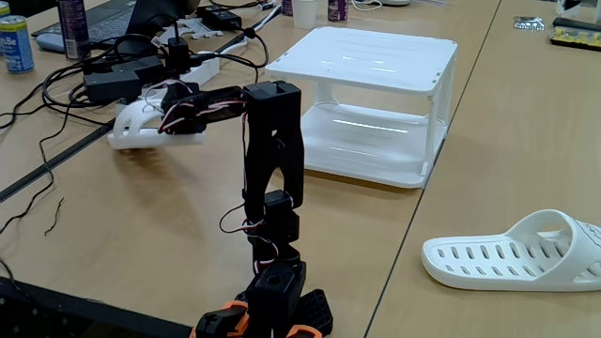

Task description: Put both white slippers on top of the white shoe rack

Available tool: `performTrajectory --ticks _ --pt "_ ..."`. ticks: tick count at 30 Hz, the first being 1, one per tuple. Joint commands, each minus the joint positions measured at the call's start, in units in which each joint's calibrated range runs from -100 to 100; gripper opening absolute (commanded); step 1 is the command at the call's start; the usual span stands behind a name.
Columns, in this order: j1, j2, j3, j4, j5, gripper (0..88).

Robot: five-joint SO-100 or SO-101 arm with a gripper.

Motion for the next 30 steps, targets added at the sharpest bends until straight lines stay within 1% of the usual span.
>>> performTrajectory --ticks 1,13,19,24,30 --pt "0.0 -9.5 -8.2 -0.7 0.4 0.7" --pt "0.4 -23.2 -9.7 -0.1 0.4 0.7" --pt "8.1 -24.0 -17.2 0.2 0.4 0.7" --pt "12.6 -24.0 -21.7 6.9 0.4 0.7" --pt "18.7 -23.3 -21.9 8.1 0.4 0.7"
